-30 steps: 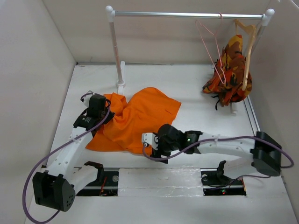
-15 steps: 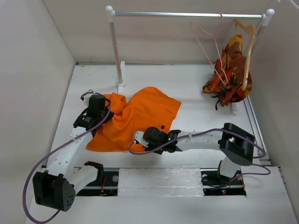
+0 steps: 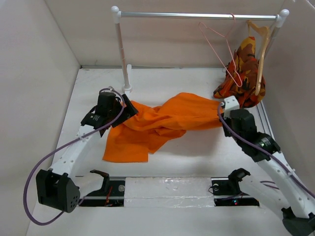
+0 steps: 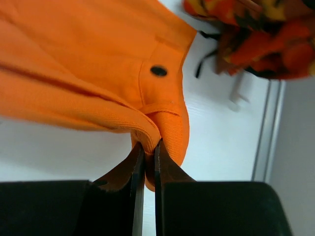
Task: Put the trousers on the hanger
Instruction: Flatten out the trousers at the center of the board.
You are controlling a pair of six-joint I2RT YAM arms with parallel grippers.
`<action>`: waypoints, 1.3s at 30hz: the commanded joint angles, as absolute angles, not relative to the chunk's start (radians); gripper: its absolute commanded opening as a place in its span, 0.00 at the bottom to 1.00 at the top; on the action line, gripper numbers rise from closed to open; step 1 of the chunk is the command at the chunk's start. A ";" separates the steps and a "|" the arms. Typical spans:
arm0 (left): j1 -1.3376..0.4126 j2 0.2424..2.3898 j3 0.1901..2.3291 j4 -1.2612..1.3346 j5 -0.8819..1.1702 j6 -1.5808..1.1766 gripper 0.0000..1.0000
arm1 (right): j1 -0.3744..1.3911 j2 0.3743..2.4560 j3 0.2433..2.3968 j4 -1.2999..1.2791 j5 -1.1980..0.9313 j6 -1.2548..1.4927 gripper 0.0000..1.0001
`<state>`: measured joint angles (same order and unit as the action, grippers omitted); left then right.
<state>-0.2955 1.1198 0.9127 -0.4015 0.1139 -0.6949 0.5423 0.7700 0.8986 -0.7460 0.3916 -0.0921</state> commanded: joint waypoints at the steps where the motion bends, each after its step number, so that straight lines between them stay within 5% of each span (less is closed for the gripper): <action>1: -0.296 1.057 0.933 -0.425 0.039 -0.707 0.87 | 0.418 0.765 0.870 -0.755 0.335 -0.130 0.00; 4: -0.260 0.996 0.818 -0.440 -0.112 -0.790 0.92 | 0.356 0.804 0.884 -0.755 0.305 -0.158 0.00; 13: -0.187 0.974 0.543 -0.206 0.065 -1.084 0.92 | 0.304 0.781 0.877 -0.712 0.247 -0.268 0.00; 24: -0.072 1.176 0.598 -0.189 -0.078 -1.187 0.91 | 0.351 0.761 0.853 -0.673 0.130 -0.328 0.00; 33: -0.115 1.522 0.912 -0.382 -0.139 -1.042 0.87 | 0.472 0.785 0.818 -0.626 0.090 -0.325 0.00; 37: -0.127 1.609 0.913 -0.408 -0.150 -1.002 0.80 | 0.509 0.785 0.839 -0.627 0.112 -0.321 0.00; 39: -0.127 1.618 0.872 -0.391 -0.167 -0.977 0.66 | 0.509 0.784 0.857 -0.632 0.110 -0.322 0.00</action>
